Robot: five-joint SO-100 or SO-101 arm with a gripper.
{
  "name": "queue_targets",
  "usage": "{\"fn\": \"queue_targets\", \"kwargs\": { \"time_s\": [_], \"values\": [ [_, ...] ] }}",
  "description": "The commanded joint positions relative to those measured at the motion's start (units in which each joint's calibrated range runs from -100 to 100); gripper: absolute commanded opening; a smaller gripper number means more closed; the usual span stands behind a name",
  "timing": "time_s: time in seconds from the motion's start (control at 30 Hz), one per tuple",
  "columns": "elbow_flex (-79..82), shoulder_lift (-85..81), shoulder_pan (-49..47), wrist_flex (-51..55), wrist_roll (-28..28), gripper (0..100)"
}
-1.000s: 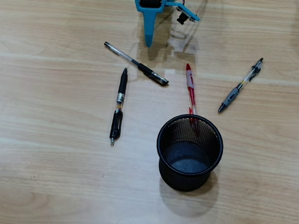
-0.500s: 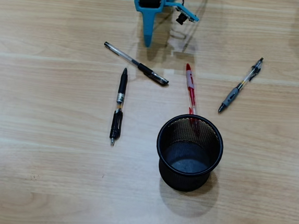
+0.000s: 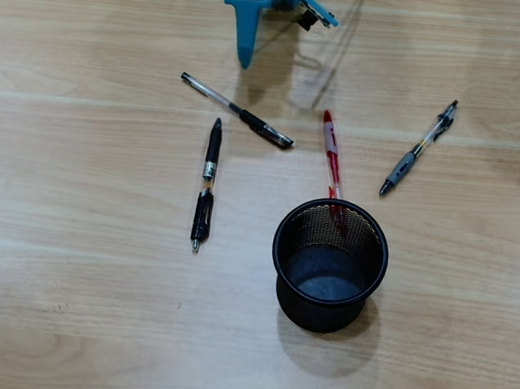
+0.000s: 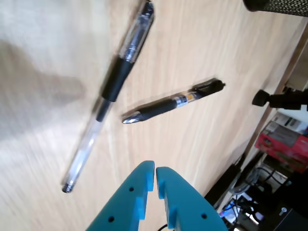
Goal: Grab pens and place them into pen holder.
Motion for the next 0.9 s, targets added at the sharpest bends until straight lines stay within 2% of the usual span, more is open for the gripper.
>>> {"fn": "queue_targets", "kwargs": {
  "time_s": [0.0,0.13,0.4,0.57,0.67,0.87],
  "values": [
    [-17.1,15.9,1.3,0.0,-1.6,2],
    [-27.3,25.0,1.4,0.0,-8.3,2],
    [-48.6,45.8,1.2,0.8,-26.7,2],
    [-60.5,57.8,1.2,1.2,-33.2,2],
    [-67.8,63.7,1.4,5.8,-37.9,2],
    [-81.9,72.8,2.9,23.2,-48.2,2]
  ]
}}
